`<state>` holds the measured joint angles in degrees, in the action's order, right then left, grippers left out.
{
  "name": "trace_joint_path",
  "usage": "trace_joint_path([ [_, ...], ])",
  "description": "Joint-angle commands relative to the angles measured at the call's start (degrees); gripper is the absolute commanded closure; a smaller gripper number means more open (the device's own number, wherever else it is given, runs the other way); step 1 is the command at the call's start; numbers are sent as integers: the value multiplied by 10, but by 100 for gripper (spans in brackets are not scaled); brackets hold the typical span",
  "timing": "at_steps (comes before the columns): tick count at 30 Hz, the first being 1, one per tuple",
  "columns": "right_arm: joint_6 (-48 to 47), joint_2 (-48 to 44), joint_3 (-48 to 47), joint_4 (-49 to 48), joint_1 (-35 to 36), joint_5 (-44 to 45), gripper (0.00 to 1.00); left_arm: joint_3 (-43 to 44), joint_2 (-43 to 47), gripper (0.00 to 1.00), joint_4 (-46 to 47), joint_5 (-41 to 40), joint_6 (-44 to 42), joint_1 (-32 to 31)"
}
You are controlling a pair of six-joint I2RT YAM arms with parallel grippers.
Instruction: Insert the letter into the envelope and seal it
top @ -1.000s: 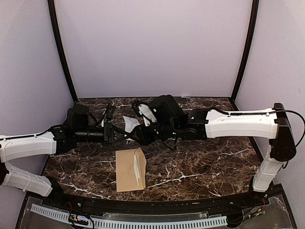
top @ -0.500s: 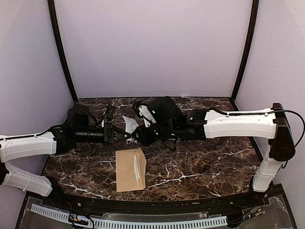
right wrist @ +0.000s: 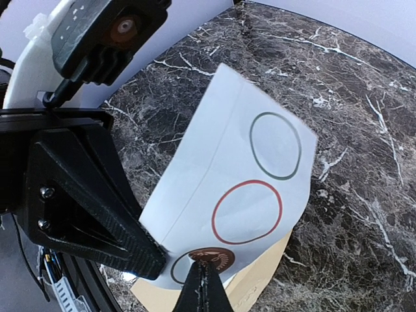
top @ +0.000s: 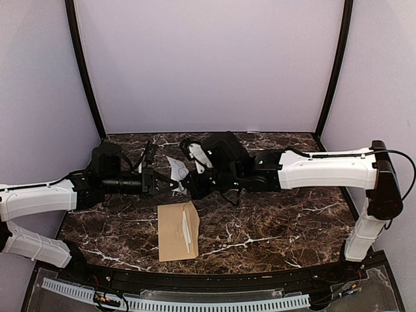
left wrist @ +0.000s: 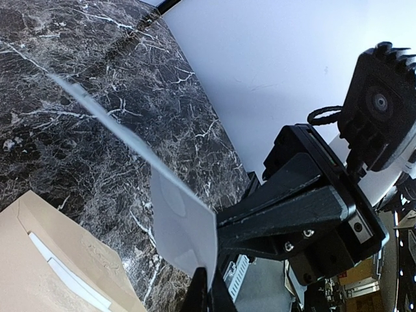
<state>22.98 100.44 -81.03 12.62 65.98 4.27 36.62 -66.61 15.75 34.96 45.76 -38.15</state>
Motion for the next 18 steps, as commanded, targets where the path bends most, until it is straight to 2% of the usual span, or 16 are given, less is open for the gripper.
trace_joint_path([
  [1, 4, -22, 21, -58, 3, -28, 100, 11, 7, 100, 6, 1, 1, -2],
  [6, 12, -40, 43, -87, 0, -40, 100, 8, 7, 100, -1, -12, 4, -2],
  [14, 26, -48, 45, -45, -2, 54, 100, 6, 12, 100, -21, -36, 7, -2],
  [18, 31, -52, 49, -37, -3, 73, 100, 4, 13, 100, -24, -39, 9, -2],
])
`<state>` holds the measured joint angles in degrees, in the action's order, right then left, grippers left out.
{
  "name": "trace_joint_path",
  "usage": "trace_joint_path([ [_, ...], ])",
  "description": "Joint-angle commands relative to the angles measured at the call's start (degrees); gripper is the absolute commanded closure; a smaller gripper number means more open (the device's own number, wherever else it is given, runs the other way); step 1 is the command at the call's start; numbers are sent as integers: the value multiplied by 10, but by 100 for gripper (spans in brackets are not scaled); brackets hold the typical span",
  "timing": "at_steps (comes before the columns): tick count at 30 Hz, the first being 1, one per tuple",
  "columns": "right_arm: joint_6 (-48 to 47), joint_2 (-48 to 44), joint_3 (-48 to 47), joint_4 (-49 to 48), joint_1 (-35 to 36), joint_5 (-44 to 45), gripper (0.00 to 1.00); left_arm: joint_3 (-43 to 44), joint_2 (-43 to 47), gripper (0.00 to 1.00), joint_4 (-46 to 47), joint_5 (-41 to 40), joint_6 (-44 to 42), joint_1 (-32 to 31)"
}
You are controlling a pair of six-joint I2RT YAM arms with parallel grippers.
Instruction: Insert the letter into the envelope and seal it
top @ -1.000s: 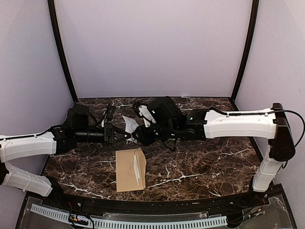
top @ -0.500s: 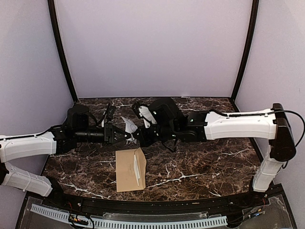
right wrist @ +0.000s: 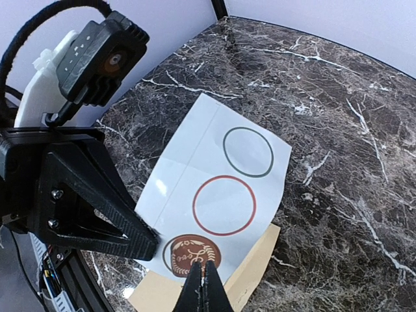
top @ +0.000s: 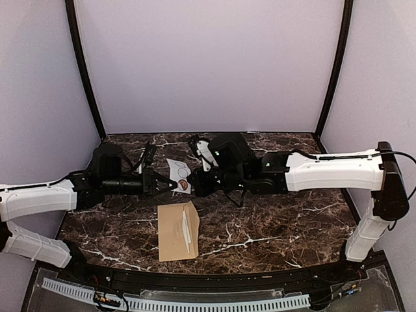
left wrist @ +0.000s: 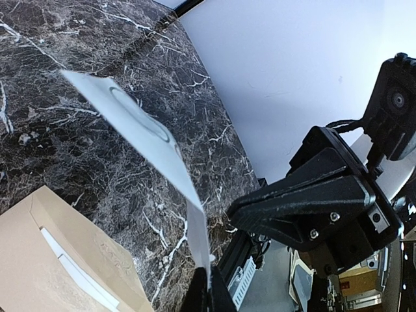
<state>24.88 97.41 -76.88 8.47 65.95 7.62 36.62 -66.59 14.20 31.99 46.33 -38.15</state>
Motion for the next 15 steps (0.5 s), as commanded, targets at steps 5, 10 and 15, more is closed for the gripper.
trace_joint_path([
  [5, -10, -30, 21, -33, -2, -42, 98, 3, 14, 100, -8, -12, 4, -2],
  [10, -23, -10, 3, -13, 3, -57, 75, 3, 12, 100, -2, -10, 7, -3],
  [15, -30, 16, -24, 12, 9, -41, 68, 2, 9, 100, 5, -2, 12, -3],
])
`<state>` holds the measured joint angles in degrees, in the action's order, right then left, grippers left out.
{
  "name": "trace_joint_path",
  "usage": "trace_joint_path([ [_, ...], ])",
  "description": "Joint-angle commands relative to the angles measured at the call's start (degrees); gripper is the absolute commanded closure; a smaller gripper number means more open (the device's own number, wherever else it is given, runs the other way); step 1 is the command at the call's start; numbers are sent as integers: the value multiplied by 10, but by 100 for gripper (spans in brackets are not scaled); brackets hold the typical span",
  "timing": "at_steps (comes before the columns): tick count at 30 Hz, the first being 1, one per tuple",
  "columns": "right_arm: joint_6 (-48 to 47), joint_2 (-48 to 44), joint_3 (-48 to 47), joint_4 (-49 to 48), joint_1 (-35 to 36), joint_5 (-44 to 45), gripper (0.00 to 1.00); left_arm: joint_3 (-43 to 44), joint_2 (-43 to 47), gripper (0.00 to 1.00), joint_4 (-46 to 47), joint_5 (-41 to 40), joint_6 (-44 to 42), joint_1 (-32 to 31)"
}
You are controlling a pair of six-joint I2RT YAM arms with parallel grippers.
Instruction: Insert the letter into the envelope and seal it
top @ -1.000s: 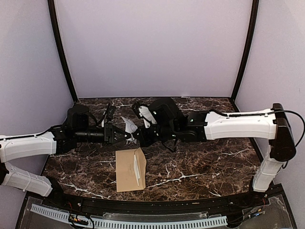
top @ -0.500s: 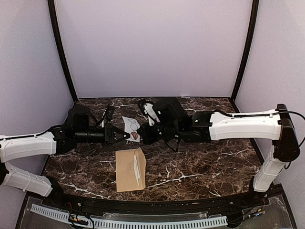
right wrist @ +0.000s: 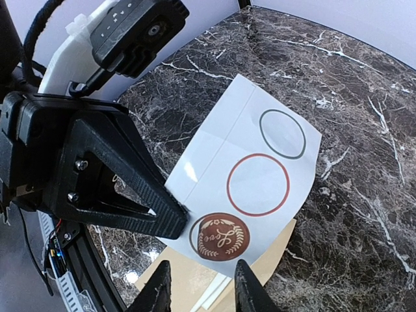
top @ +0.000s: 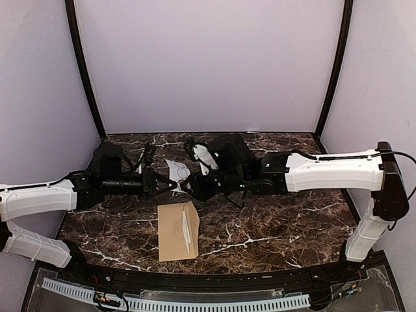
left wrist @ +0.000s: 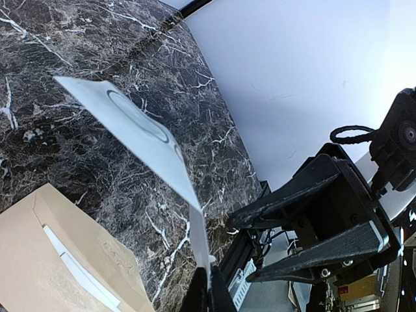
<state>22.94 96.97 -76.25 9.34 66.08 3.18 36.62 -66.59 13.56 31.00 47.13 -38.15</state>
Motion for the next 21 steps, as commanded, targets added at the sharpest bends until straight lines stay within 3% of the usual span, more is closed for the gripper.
trace_joint_path([
  [1, -11, 24, -35, 7, 8, 8, 68, 3, 8, 100, 13, 9, 4, -2],
  [12, -21, 53, -68, 24, 11, 22, 70, 2, 8, 100, 18, 19, 3, -3],
  [21, -22, 65, -80, 35, 11, 37, 82, 2, 8, 100, 21, 24, 6, -3],
])
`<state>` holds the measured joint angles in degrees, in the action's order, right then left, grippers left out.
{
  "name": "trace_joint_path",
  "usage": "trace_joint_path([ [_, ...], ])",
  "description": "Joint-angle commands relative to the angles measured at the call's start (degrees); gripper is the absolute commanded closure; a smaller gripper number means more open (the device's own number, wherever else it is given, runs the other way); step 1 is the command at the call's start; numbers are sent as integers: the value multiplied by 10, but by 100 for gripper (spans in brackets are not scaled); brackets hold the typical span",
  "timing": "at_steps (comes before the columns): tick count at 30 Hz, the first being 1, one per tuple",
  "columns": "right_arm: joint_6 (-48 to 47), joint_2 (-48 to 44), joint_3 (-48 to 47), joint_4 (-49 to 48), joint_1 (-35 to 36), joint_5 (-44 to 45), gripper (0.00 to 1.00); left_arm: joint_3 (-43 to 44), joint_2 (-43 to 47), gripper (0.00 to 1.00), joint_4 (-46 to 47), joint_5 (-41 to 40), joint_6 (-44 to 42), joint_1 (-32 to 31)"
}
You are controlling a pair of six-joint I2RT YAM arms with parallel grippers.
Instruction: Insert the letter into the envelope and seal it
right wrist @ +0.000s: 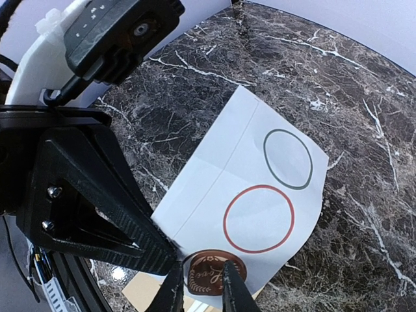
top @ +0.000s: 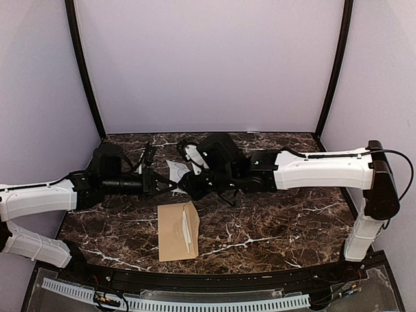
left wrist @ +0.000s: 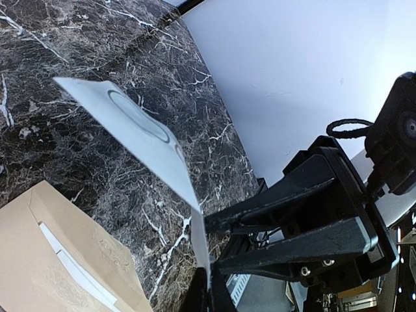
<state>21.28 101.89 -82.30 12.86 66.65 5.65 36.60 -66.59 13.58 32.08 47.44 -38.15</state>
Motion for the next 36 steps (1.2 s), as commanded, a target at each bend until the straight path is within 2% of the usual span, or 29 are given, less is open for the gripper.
trace_joint_path([
  [1, -6, 16, -21, 2, 5, 13, 83, 2, 8, 100, 21, 13, 3, -3],
  [7, -6, 18, -22, 7, 7, 19, 87, 3, 6, 100, 23, 14, 4, -3],
  [12, -7, 16, -18, -1, 6, 18, 100, 2, 3, 100, 23, 15, 3, -3],
  [17, -1, 3, -5, -17, 6, 28, 100, 0, 4, 100, 14, 2, -1, -2],
  [22, 29, -14, 8, 2, 3, 98, 100, 2, 11, 100, -29, -45, -19, -2],
  [26, 56, -41, 41, -4, -10, 116, 100, 3, 5, 100, -44, -58, -29, 1],
  [31, 66, -78, 85, -23, -29, 109, 100, 7, -13, 100, -29, -60, -34, 9],
  [36, 70, -109, 127, -37, -51, 97, 100, 26, -74, 100, 11, -52, -49, 39],
])
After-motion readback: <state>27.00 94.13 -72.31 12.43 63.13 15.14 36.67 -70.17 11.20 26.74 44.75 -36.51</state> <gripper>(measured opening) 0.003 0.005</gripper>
